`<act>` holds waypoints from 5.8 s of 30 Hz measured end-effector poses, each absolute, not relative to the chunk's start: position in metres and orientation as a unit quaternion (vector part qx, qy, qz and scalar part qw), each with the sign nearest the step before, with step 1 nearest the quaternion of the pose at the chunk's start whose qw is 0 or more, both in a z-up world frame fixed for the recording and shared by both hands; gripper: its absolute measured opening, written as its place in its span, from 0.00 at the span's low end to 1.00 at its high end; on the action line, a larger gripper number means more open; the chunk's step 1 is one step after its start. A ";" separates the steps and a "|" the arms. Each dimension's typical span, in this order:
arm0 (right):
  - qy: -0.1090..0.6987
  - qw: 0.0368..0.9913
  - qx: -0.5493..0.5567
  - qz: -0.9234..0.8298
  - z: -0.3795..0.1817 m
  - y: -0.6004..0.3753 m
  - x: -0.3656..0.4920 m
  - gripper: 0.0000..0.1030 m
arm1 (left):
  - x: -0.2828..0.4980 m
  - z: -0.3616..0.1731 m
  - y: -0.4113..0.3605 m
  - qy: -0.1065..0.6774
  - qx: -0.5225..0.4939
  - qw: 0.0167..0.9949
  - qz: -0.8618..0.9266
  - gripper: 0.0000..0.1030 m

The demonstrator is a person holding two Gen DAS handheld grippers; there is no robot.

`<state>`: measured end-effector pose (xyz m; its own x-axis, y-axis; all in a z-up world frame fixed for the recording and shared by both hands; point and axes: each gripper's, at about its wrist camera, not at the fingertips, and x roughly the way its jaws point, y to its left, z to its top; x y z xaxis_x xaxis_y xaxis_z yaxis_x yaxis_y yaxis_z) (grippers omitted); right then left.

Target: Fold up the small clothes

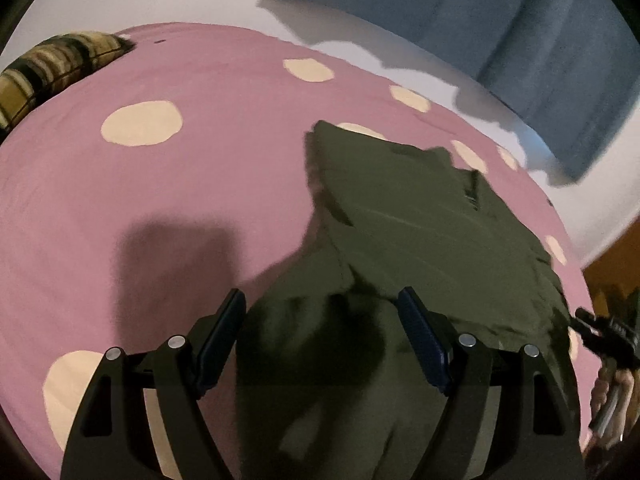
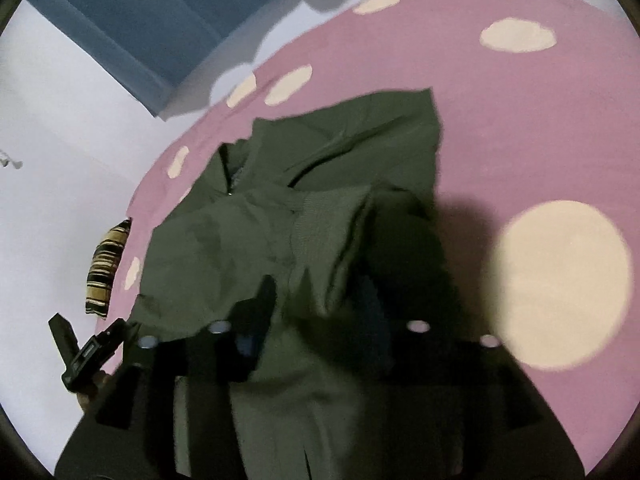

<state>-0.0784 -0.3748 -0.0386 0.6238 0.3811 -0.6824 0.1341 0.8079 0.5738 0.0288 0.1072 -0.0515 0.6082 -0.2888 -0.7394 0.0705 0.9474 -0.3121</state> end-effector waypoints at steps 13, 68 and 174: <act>0.455 0.824 0.328 0.085 -0.048 -0.405 -0.217 0.54 | -0.071 -0.054 0.151 0.467 -0.114 0.849 -0.218 0.79; 0.496 0.761 0.312 0.278 -0.085 -0.335 -0.258 0.18 | -0.119 -0.084 0.130 0.510 -0.170 0.766 -0.352 0.28; 0.402 0.880 0.226 0.117 -0.034 -0.404 0.128 0.10 | 0.261 -0.036 0.013 0.416 0.019 0.887 -0.201 0.10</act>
